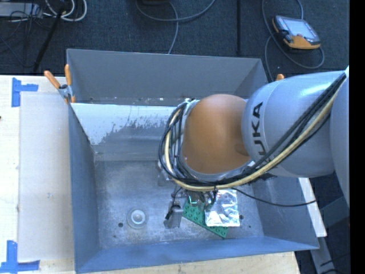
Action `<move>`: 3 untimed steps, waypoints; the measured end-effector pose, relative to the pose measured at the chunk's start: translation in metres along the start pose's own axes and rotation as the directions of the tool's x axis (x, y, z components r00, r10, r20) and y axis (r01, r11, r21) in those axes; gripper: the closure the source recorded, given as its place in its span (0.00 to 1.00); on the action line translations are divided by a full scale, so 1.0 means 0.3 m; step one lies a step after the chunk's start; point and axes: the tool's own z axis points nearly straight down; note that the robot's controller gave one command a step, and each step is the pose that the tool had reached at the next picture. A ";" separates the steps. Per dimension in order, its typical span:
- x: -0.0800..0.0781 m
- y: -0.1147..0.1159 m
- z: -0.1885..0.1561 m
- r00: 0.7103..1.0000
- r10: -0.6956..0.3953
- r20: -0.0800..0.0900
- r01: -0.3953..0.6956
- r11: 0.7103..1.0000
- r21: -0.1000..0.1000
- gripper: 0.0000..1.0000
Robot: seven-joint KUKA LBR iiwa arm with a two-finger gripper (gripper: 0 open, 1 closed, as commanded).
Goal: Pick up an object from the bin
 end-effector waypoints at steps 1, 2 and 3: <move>-0.072 0.203 0.343 0.902 -0.432 0.005 0.432 0.902 0.001 0.00; -0.078 0.200 0.335 0.904 -0.428 0.008 0.428 0.904 0.002 1.00; -0.038 0.125 -0.260 0.895 -0.445 0.018 0.445 0.896 0.005 1.00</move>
Offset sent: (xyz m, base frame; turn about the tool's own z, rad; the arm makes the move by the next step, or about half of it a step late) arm 0.0218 0.0606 -0.1009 -0.4481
